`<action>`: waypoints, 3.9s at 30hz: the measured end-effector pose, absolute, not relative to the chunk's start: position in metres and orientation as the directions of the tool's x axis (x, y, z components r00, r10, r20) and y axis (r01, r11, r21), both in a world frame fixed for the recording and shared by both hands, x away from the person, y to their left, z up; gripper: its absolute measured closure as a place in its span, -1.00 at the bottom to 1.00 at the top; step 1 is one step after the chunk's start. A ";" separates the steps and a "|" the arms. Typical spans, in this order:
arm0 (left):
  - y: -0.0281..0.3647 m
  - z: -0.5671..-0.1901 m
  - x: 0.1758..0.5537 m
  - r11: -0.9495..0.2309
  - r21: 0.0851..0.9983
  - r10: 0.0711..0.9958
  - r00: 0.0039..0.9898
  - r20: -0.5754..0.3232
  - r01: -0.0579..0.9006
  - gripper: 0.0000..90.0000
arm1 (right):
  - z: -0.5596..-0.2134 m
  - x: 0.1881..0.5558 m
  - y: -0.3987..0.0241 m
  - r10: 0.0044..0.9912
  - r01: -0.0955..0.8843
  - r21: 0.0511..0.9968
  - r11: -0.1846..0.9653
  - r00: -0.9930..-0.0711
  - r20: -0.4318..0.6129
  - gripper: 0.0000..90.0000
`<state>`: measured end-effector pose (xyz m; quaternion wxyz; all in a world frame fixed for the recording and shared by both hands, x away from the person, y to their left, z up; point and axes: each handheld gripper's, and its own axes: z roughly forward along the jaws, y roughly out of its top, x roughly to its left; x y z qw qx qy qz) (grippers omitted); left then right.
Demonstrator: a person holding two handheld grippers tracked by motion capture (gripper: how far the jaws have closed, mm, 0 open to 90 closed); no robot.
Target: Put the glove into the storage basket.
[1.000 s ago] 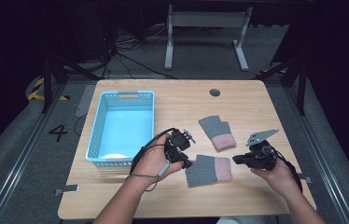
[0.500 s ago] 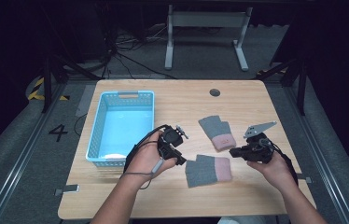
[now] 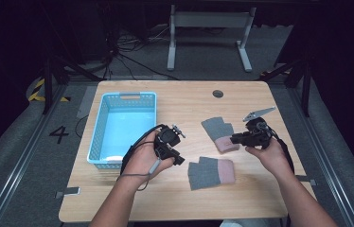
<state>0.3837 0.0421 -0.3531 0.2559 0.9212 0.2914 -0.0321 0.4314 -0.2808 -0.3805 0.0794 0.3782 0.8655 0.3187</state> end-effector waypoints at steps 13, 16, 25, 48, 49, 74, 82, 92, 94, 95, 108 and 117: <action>0.044 -0.351 0.383 -0.695 0.465 0.521 0.830 -0.199 0.548 0.52 | -0.399 0.463 -0.269 0.775 0.673 0.572 0.470 -0.625 0.099 0.39; 0.044 -0.351 0.384 -0.698 0.464 0.518 0.832 -0.199 0.546 0.52 | -0.403 0.467 -0.266 0.781 0.678 0.564 0.472 -0.618 0.088 0.36; 0.046 -0.351 0.384 -0.692 0.465 0.525 0.827 -0.200 0.552 0.52 | -0.416 0.477 -0.262 0.802 0.709 0.530 0.466 -0.592 0.087 0.29; 0.047 -0.352 0.386 -0.692 0.464 0.528 0.826 -0.199 0.553 0.52 | -0.433 0.501 -0.241 0.855 0.749 0.482 0.455 -0.519 0.000 0.11; 0.047 -0.352 0.386 -0.692 0.463 0.527 0.826 -0.200 0.554 0.52 | -0.434 0.501 -0.241 0.856 0.750 0.482 0.454 -0.517 -0.002 0.13; 0.048 -0.352 0.387 -0.690 0.468 0.524 0.827 -0.203 0.552 0.53 | -0.422 0.501 -0.249 0.848 0.752 0.479 0.454 -0.530 0.028 0.81; 0.049 -0.351 0.386 -0.685 0.471 0.529 0.824 -0.203 0.556 0.53 | -0.397 0.488 -0.253 0.829 0.715 0.525 0.462 -0.558 0.030 0.81; 0.049 -0.350 0.386 -0.689 0.470 0.527 0.826 -0.199 0.552 0.53 | -0.370 0.467 -0.260 0.793 0.661 0.568 0.490 -0.609 0.024 0.80; 0.049 -0.350 0.386 -0.689 0.470 0.526 0.827 -0.199 0.552 0.53 | -0.366 0.463 -0.260 0.785 0.654 0.569 0.498 -0.619 0.024 0.80; 0.049 -0.350 0.386 -0.690 0.470 0.526 0.828 -0.197 0.550 0.53 | -0.366 0.463 -0.260 0.785 0.654 0.569 0.498 -0.619 0.024 0.80; 0.050 -0.348 0.384 -0.685 0.476 0.532 0.825 -0.191 0.552 0.53 | -0.343 0.430 -0.260 0.659 0.538 0.590 0.602 -0.752 0.013 0.79; 0.052 -0.348 0.379 -0.683 0.474 0.537 0.822 -0.192 0.557 0.53 | -0.336 0.406 -0.257 0.600 0.493 0.612 0.619 -0.799 0.038 0.78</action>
